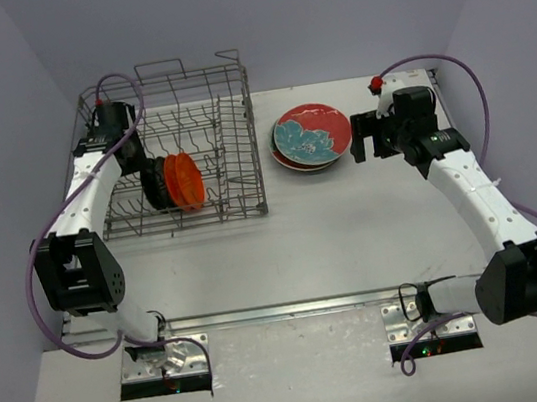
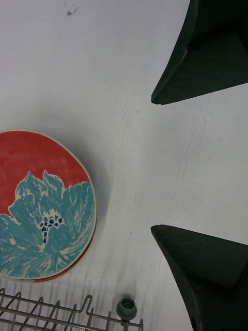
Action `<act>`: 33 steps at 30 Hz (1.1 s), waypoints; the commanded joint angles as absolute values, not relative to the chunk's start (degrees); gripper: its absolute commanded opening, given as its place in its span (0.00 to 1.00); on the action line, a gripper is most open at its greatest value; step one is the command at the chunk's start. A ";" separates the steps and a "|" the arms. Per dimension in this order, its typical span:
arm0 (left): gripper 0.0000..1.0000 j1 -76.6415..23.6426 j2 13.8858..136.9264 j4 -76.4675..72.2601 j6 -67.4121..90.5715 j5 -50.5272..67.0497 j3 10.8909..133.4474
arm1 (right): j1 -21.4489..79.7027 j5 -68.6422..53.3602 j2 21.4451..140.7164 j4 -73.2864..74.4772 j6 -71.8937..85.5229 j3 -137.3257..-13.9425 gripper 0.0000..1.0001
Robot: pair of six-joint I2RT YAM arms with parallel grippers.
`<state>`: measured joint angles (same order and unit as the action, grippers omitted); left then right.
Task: Unload the plates from the dish rack
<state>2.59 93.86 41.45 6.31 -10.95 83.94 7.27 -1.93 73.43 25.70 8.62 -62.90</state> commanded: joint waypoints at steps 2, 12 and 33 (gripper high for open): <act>0.22 4.28 94.98 40.49 6.09 -9.45 85.45 | 7.29 -2.76 72.36 22.79 9.05 -62.84 0.99; 0.19 4.10 96.34 39.52 4.61 -8.10 82.63 | 7.29 -3.22 73.24 23.23 9.03 -64.59 0.99; 0.00 -6.78 85.01 38.50 -6.90 -22.62 96.41 | 7.36 -7.90 74.83 24.91 8.79 -71.15 0.99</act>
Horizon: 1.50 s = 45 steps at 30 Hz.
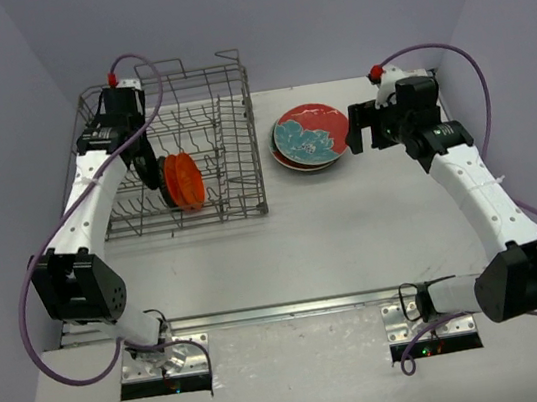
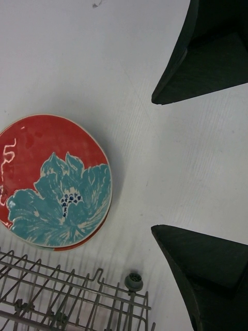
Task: Unload the plates from the dish rack
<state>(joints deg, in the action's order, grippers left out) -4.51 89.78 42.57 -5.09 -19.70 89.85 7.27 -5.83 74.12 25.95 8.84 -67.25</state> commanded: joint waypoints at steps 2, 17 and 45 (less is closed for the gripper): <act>0.00 -7.29 84.73 38.50 -7.38 -22.76 97.91 | 7.29 -8.87 74.97 25.05 8.79 -71.72 0.99; 0.00 -7.47 73.30 37.57 1.73 25.16 96.07 | 9.77 -40.45 79.65 17.76 24.97 -81.13 0.99; 0.61 -12.86 75.76 37.44 2.34 33.31 89.79 | 25.64 -33.76 90.89 24.55 17.08 -90.62 0.00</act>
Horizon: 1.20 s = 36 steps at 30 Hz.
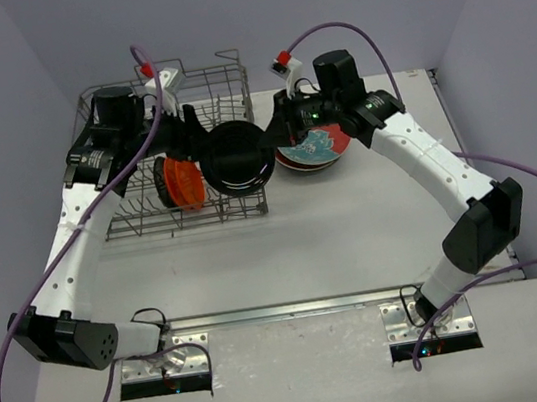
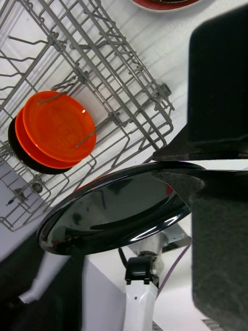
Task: Unload the plates from the dish rack
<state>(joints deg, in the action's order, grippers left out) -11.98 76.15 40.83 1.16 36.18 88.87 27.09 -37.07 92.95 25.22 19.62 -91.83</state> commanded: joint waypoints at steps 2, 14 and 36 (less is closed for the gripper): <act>0.91 -12.71 76.15 37.59 3.63 25.72 90.03 | 23.01 -33.64 88.40 24.25 18.16 -87.37 0.00; 1.00 -11.14 78.62 37.27 6.27 13.84 92.44 | -13.83 -20.43 83.87 19.63 29.22 -70.08 0.00; 0.94 -8.78 81.57 37.35 6.77 10.46 91.84 | -21.27 -19.83 114.89 8.40 35.53 -78.17 0.00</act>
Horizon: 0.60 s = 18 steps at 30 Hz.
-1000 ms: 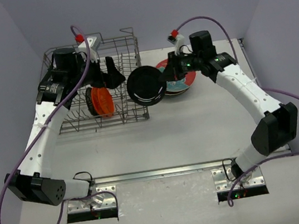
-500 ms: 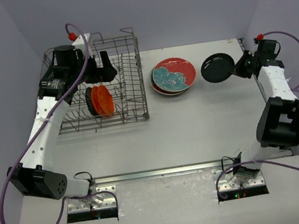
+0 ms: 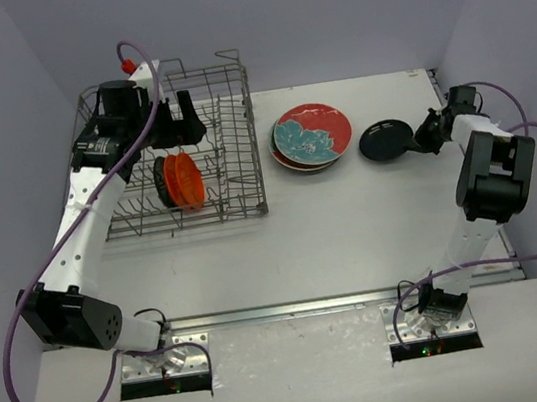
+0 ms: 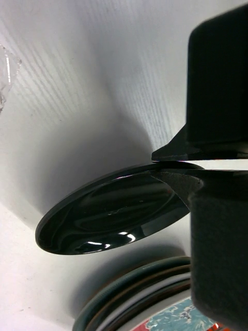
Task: Unload the plates from the dish rack
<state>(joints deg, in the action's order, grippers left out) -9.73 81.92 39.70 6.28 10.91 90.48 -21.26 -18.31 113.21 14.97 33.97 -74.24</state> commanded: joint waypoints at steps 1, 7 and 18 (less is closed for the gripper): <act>0.94 -8.66 81.61 37.35 6.77 10.50 91.80 | -21.27 -20.42 116.03 8.83 35.77 -79.34 0.00; 0.95 -8.26 81.65 37.53 6.77 9.65 91.82 | -21.27 -20.89 120.28 11.29 36.36 -83.13 0.18; 0.96 -5.21 79.96 40.07 6.35 4.22 91.03 | -20.96 -14.34 120.20 20.64 30.02 -88.97 0.67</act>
<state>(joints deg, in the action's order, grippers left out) -6.91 82.19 40.09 6.31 7.19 90.48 -21.19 -17.59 121.41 17.48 33.55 -85.26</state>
